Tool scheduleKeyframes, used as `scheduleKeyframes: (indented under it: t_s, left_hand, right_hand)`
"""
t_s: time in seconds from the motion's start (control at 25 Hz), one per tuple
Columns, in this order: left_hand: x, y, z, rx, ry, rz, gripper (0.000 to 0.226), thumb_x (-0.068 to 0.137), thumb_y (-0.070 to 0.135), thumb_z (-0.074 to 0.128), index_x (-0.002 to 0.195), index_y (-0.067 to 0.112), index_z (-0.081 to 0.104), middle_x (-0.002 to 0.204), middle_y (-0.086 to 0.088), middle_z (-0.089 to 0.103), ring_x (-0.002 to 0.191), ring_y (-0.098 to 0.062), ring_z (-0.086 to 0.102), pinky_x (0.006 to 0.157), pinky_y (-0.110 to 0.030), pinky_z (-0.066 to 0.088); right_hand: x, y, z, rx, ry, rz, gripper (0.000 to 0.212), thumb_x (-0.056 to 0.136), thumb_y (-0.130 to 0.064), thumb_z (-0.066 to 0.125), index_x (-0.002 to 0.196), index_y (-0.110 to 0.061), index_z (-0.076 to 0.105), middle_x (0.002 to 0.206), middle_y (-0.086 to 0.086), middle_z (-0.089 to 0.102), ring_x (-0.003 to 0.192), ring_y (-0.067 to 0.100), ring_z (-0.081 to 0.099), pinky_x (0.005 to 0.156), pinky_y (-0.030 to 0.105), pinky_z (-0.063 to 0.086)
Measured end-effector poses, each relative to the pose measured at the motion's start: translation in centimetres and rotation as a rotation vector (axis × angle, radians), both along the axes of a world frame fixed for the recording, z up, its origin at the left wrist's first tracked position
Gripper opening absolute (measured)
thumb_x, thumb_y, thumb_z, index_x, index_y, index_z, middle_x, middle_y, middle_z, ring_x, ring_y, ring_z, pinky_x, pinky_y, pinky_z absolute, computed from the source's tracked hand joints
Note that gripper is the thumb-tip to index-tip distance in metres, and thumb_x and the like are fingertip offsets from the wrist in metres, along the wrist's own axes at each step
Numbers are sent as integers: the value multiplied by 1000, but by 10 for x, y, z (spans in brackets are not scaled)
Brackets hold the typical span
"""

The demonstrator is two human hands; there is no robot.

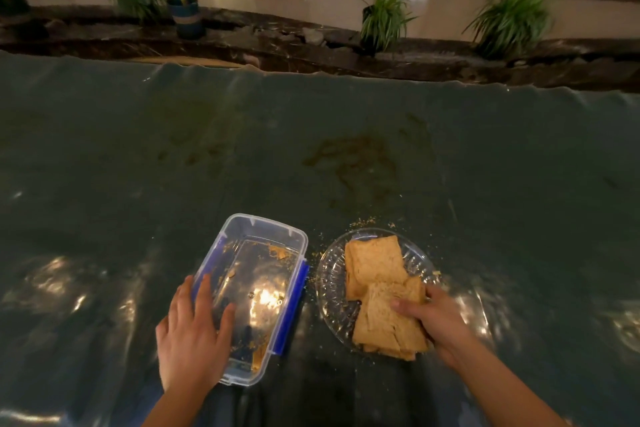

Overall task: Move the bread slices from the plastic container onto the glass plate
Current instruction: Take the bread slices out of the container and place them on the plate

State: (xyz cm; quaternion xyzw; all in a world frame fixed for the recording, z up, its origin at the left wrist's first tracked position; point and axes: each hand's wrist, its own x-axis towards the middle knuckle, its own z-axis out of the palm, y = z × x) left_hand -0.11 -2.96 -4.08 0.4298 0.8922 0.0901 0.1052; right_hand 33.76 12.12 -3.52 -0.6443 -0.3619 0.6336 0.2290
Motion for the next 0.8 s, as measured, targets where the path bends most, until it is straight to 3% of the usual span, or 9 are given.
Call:
scheduleKeyframes:
  t_s: [0.12, 0.24, 0.36, 0.44, 0.72, 0.8]
  left_hand:
    - [1, 2, 1, -23, -4, 1, 70, 91, 60, 30, 152, 25, 22, 161, -8, 26, 146, -30, 28, 113, -59, 31]
    - [7, 5, 7, -19, -15, 18, 66, 93, 50, 47, 149, 22, 27, 159, -13, 28, 146, -35, 27, 113, -64, 28]
    - [30, 12, 19, 85, 45, -68, 61, 90, 46, 47, 142, 16, 42, 151, -20, 39, 139, -41, 36, 110, -63, 31]
    - [57, 21, 28, 165, 61, -181, 64, 87, 49, 40, 141, 15, 46, 148, -19, 44, 137, -40, 40, 109, -60, 33]
    - [128, 66, 27, 184, -59, -439, 57, 91, 43, 54, 143, 23, 39, 152, -8, 39, 142, -27, 34, 114, -47, 32]
    - [141, 75, 20, 145, -174, -452, 55, 93, 42, 51, 144, 26, 35, 152, -3, 38, 138, -19, 36, 112, -34, 30]
  right_hand:
    - [4, 5, -5, 146, -348, 228, 49, 64, -21, 89, 101, -17, 58, 100, 2, 71, 85, 18, 68, 69, 34, 55]
    - [10, 10, -7, 310, -602, 377, 58, 63, -37, 86, 111, -19, 58, 105, -2, 63, 92, 18, 62, 78, 35, 53]
    - [18, 11, -12, 383, -635, 356, 71, 65, -46, 81, 125, -18, 55, 121, 3, 58, 109, 22, 58, 91, 44, 53]
    - [23, 12, -13, 399, -642, 358, 69, 69, -51, 78, 126, -19, 55, 120, 2, 59, 107, 19, 58, 91, 43, 53]
    - [22, 32, -2, 352, -546, 365, 64, 78, -44, 71, 133, -19, 50, 125, 0, 60, 109, 17, 59, 89, 34, 49]
    - [18, 36, -1, 346, -562, 419, 61, 79, -46, 69, 131, -20, 51, 122, -2, 60, 105, 16, 60, 86, 32, 48]
